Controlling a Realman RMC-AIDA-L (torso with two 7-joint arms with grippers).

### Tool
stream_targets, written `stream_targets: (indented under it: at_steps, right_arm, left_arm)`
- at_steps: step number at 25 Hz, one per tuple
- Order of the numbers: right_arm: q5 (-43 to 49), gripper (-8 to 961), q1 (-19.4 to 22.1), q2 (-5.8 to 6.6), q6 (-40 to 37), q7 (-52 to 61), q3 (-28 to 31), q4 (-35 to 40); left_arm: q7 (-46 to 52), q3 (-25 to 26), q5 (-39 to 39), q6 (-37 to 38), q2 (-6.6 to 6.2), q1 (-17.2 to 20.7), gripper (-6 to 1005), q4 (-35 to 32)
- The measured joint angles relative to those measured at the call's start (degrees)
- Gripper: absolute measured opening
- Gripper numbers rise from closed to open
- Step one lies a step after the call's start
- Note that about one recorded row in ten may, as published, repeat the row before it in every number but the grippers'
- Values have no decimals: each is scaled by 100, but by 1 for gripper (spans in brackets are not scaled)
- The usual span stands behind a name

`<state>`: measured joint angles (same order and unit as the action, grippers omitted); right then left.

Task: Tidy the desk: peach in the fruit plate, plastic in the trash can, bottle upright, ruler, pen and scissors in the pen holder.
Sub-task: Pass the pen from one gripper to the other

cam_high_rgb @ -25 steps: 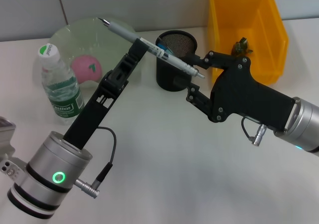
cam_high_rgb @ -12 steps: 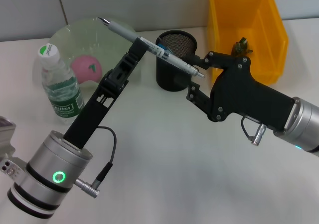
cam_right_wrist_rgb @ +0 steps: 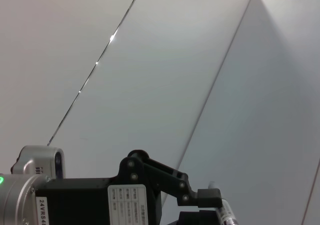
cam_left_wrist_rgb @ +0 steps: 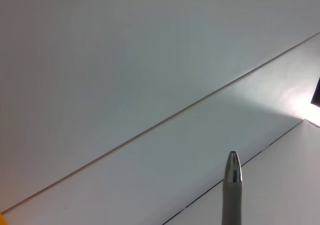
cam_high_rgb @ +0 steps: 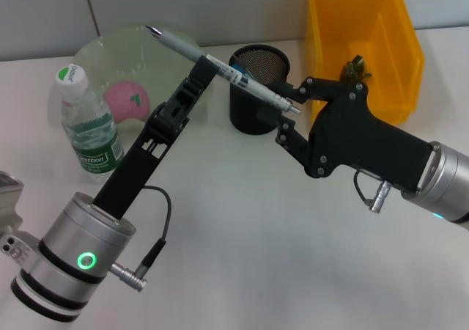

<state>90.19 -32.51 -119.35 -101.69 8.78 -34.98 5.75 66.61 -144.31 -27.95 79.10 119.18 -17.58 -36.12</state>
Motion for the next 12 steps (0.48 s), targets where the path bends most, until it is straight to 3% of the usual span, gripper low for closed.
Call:
stream_targets:
  at_steps: [12]
  right_arm:
    - [-91, 230, -33, 1, 1, 0, -11, -74]
  left_arm:
    - [0, 0, -1, 0, 0, -41, 176, 4]
